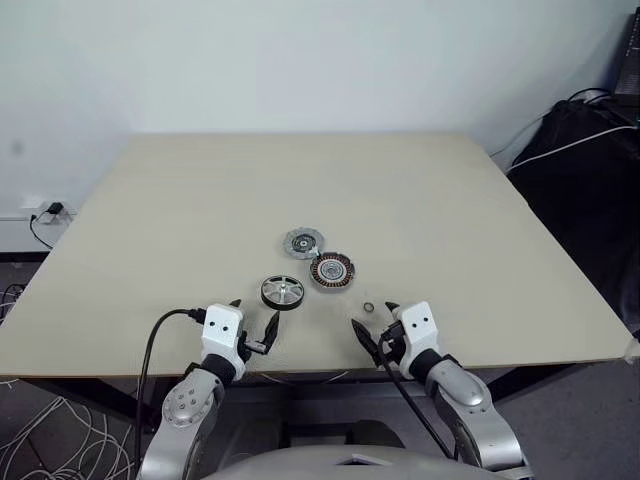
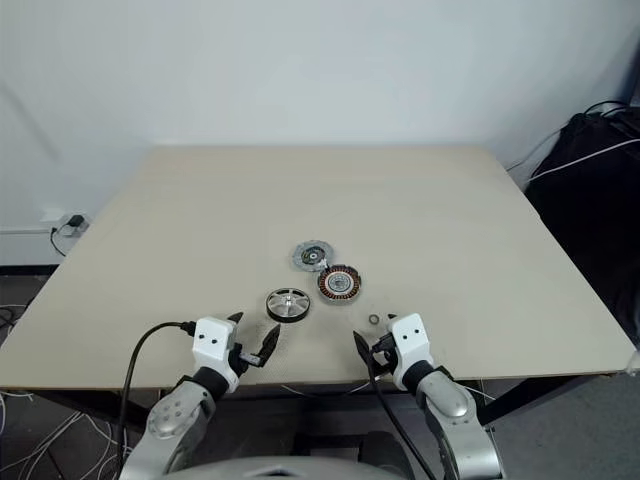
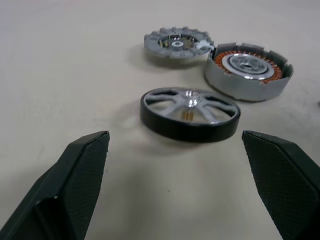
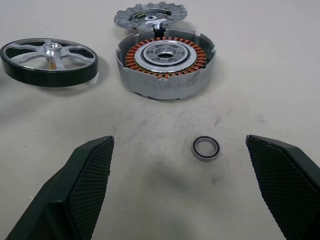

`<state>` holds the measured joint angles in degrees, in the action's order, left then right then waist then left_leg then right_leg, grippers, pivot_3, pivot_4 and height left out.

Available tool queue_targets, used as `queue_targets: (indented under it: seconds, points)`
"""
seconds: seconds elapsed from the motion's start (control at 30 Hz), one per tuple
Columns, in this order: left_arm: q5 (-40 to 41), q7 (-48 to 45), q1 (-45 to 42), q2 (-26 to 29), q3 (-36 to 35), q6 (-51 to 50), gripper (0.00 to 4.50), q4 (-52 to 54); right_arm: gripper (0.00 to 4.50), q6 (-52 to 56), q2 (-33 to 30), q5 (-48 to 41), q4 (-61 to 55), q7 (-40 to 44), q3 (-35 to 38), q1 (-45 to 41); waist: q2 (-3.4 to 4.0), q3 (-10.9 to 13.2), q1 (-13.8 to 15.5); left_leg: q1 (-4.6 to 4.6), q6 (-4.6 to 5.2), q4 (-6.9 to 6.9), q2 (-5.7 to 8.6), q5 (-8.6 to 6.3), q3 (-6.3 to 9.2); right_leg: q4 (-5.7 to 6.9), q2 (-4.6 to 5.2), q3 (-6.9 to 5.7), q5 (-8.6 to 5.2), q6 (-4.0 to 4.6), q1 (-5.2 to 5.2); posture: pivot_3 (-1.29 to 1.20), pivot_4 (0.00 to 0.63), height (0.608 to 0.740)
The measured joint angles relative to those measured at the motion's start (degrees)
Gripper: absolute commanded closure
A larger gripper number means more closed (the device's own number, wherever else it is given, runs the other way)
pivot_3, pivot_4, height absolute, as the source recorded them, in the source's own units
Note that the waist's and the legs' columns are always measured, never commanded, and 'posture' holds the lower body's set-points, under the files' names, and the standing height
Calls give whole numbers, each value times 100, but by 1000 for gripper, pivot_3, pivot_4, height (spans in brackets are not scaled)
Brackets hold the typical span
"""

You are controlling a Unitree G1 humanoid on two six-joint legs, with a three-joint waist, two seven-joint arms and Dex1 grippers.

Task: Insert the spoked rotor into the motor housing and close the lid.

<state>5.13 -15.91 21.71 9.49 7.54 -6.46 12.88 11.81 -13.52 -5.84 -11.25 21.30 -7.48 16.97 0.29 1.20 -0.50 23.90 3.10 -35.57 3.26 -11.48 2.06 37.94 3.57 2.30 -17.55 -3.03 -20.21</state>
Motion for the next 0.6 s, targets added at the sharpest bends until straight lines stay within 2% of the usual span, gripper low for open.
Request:
queue_targets:
  seconds: [0.37,0.6]
  points:
    - [8,-168,-104,-20,-78,602,14,-796,0,32,9,27,-27,-108,-2,1,1,-1,2,0,0,0,0,0,0,0,0,0,0,0,0,0,0,740]
    - [8,-196,-127,-20,-87,778,14,-888,0,380,169,29,-11,-301,22,-103,1,-1,-3,0,0,0,0,0,0,2,0,0,0,1,0,0,0,740]
